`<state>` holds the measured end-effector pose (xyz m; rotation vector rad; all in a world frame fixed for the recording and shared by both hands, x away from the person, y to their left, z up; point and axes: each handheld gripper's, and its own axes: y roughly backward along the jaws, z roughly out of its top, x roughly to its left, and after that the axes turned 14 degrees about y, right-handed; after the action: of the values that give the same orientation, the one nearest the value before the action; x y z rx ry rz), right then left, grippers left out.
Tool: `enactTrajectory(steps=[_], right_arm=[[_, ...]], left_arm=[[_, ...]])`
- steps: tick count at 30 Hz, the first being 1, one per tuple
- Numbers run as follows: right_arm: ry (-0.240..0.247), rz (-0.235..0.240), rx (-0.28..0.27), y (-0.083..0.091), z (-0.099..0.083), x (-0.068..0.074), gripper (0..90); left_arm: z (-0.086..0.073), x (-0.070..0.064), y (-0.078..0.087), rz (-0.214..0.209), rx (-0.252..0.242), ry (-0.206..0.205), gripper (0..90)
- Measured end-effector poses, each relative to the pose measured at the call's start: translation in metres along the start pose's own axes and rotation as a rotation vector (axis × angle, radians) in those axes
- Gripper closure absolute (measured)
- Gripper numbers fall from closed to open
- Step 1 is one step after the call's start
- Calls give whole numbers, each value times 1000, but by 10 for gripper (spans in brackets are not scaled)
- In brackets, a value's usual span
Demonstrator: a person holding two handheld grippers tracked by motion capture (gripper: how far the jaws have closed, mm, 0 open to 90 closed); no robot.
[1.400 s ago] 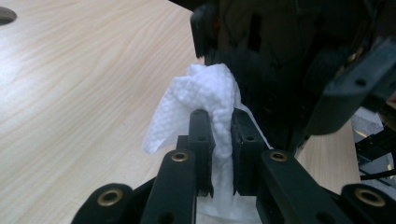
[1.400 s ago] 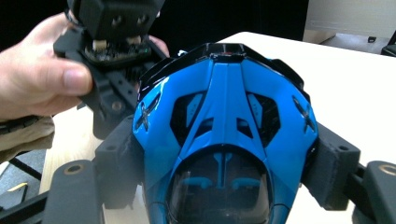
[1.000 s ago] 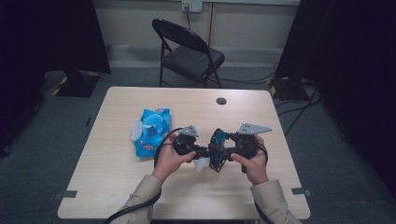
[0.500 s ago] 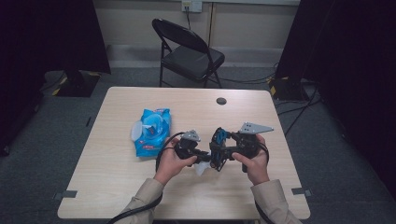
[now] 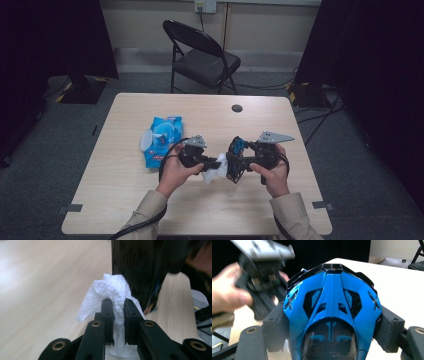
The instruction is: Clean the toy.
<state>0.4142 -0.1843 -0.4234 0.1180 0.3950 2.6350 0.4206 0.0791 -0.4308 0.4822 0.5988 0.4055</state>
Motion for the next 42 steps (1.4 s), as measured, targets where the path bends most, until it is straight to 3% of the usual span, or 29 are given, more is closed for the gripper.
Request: enactTrajectory(steps=[1,3,5,12,23,29,37,42], right_arm=[[-1,4,5,-1,-1,0,248],[-2,7,12,-3,-2,1,248],[-3,7,13,-4,-2,1,248],[-3,12,17,-6,-3,2,248],[-25,-9,-6,-1,-4,-2,248],[-44,-39,-8,6,-6,-7,248],[-60,-104,38,20,-16,-17,248],[-70,-122,77,23,-23,-22,249]], left_arm=[[0,0,0,0,0,0,807],[15,-4,15,-3,-54,-18,807],[22,-8,22,-10,-78,-28,807],[25,-19,18,-19,-66,-66,809],[2,-14,-4,-23,24,-52,808],[-14,-9,-11,8,88,-59,805],[-24,5,4,68,87,-39,801],[-33,14,14,113,88,-26,800]])
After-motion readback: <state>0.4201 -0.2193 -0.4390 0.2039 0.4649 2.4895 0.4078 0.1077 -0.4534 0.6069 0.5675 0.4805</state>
